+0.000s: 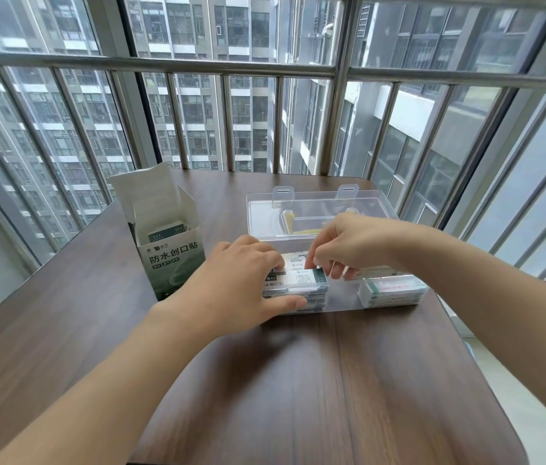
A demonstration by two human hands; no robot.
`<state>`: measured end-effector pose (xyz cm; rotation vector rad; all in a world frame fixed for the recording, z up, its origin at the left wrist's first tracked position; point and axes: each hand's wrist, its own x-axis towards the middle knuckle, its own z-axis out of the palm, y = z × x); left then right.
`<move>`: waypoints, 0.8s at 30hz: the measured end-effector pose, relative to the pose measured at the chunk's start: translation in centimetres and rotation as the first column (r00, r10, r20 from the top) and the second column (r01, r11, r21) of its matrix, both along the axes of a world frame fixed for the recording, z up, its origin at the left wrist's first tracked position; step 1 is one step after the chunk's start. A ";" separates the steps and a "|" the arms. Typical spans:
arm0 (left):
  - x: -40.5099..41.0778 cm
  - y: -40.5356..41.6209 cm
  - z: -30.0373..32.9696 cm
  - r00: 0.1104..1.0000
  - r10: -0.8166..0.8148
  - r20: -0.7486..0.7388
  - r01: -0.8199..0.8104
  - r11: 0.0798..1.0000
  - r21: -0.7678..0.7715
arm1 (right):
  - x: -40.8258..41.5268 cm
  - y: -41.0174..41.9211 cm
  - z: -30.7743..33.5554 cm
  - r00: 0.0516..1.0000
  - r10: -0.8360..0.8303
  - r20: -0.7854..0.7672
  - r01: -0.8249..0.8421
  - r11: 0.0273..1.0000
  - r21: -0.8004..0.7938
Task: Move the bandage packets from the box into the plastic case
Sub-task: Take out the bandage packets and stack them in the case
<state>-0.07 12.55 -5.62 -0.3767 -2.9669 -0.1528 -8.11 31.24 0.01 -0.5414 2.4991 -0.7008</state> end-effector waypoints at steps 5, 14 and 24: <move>0.1 0.4 -0.1 1.000 0.014 -0.002 -0.014 0.999 -0.034 | 0.4 -0.5 1.0 1.000 0.003 0.016 -0.004 0.997 0.075; 0.2 0.8 -0.2 1.000 0.022 0.011 -0.021 0.999 -0.049 | 2.0 -0.9 2.0 0.979 0.205 0.007 -0.201 0.953 0.225; 0.8 0.8 -0.6 0.996 -0.035 -0.077 0.039 0.997 0.060 | 2.6 -1.7 1.7 0.894 0.428 -0.131 -0.346 0.847 0.404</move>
